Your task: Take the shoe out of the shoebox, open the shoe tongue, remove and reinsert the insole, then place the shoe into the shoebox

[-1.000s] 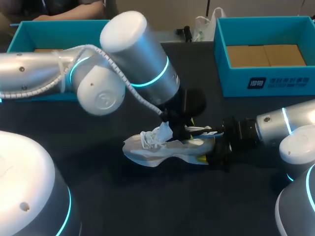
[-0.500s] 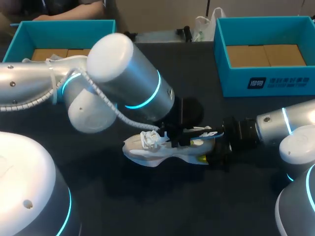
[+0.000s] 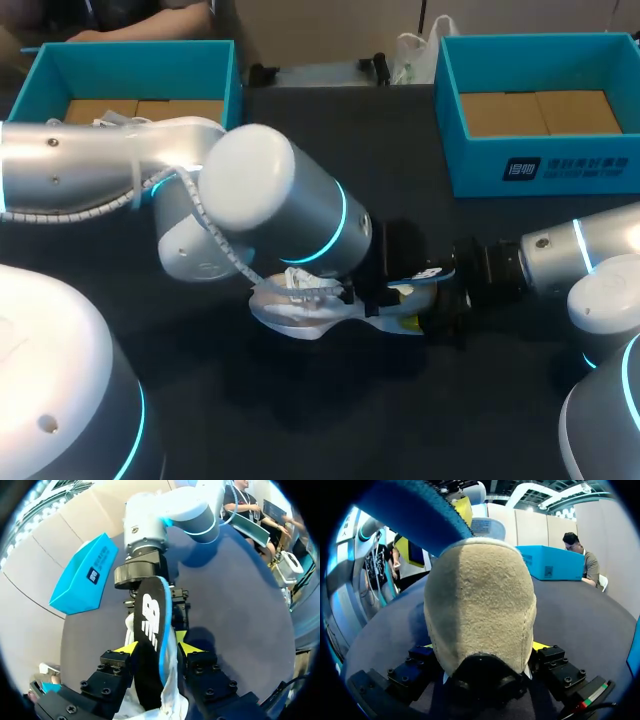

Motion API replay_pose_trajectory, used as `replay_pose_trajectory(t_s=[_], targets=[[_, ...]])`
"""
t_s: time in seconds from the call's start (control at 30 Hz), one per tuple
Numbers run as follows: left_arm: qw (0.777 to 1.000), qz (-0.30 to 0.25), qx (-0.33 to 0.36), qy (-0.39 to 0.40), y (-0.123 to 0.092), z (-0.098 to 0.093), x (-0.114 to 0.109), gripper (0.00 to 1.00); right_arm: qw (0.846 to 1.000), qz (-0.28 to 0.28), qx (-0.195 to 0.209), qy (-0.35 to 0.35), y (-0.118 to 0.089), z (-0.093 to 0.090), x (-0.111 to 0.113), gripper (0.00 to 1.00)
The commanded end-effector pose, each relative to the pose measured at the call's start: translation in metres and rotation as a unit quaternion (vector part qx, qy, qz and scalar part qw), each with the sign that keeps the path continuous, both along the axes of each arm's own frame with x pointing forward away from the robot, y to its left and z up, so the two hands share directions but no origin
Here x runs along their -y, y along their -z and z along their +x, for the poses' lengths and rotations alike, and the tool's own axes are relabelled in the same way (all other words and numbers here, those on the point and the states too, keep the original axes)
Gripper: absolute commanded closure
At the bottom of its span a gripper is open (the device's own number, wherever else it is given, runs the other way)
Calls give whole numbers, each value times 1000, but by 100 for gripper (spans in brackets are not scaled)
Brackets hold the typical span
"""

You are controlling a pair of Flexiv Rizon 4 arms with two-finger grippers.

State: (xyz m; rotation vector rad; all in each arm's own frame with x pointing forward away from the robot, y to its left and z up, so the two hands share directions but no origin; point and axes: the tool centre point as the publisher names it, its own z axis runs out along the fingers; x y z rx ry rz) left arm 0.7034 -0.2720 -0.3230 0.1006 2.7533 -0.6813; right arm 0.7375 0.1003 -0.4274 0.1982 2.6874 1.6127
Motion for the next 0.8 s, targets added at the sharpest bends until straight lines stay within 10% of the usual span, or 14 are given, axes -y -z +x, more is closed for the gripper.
replay_pose_trajectory(t_s=[0.03,0.53,0.63,0.7,0.8], targets=[[1000,3,6,-4,6,3,10,52,1000,-2,0,1,0,-1,0,100],[999,8,26,-17,20,15,13,59,1000,-2,0,1,0,-1,0,100],[999,7,28,-19,20,15,13,67,1000,-2,0,1,0,-1,0,100],[999,5,28,-18,19,16,13,100,1000,-2,0,1,0,-1,0,100],[1000,5,27,-16,17,14,11,100,1000,-2,0,1,0,-1,0,100]])
